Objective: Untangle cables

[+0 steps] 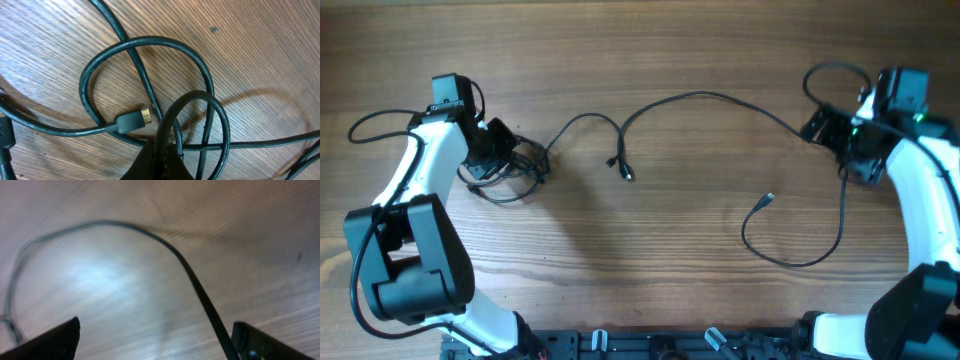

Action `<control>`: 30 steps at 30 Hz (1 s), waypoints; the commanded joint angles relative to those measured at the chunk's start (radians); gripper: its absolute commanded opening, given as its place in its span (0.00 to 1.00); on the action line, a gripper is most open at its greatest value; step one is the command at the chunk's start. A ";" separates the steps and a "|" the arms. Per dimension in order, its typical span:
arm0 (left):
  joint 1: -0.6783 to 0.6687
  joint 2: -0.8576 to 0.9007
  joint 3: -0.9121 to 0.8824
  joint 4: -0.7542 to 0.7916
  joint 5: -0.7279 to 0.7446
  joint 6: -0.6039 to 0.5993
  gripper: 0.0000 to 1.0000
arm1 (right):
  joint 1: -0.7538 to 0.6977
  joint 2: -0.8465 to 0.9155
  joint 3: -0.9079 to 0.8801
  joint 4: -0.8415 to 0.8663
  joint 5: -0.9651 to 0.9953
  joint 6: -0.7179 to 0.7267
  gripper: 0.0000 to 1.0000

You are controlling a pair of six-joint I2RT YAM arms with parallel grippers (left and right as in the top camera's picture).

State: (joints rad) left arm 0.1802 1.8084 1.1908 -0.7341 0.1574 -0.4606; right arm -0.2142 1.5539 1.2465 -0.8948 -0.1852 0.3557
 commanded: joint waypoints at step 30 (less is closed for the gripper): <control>-0.039 0.019 0.004 0.016 0.025 0.034 0.06 | 0.607 0.411 0.230 0.207 -0.143 0.171 0.91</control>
State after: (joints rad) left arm 0.1493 1.8084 1.1908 -0.7204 0.1627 -0.4465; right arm 0.3359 1.8854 1.4761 -0.7284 -0.3141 0.4828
